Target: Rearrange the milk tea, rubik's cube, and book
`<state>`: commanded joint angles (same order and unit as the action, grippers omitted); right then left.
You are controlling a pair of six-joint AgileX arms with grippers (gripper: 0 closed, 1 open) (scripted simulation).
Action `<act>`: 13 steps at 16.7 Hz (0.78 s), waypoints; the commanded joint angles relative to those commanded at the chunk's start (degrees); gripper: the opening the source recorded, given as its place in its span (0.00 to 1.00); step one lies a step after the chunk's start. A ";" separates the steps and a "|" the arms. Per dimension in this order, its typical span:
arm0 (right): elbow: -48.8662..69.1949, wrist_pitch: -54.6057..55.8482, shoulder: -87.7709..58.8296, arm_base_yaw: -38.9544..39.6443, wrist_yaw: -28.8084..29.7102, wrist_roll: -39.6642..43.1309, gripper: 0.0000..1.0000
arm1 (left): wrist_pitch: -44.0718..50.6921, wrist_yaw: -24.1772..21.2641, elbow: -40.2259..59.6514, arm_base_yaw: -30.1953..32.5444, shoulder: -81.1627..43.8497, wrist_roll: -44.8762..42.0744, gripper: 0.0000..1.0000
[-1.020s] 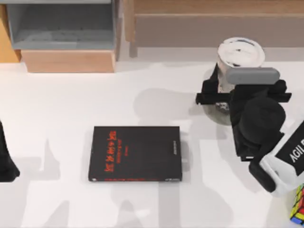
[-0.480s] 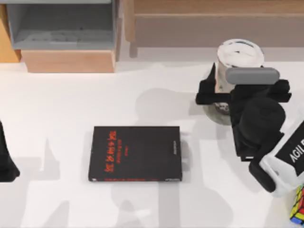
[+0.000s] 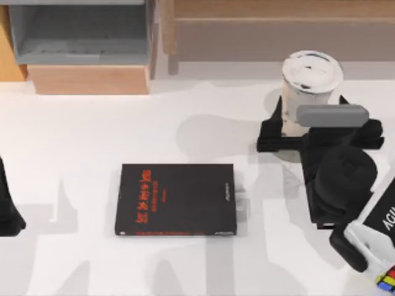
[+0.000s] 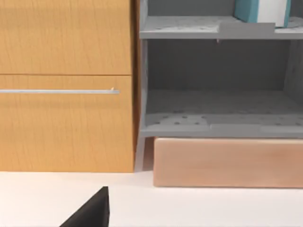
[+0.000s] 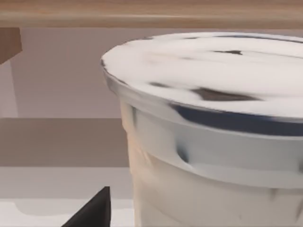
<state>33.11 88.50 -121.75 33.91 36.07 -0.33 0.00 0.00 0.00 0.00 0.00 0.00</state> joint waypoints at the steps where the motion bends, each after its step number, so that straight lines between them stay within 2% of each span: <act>1: 0.00 0.00 0.00 0.00 0.00 0.00 1.00 | 0.00 0.00 0.00 0.00 0.00 0.00 1.00; 5: -0.06 -1.07 0.70 -0.08 0.05 -0.01 1.00 | 0.00 0.00 0.00 0.00 0.00 0.00 1.00; 13: -3.39 -12.67 15.72 2.07 2.01 -0.15 1.00 | 0.00 0.00 0.00 0.00 0.00 0.00 1.00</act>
<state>29.72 75.83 -106.03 35.98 38.07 -0.47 0.00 0.00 0.00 0.00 0.00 0.00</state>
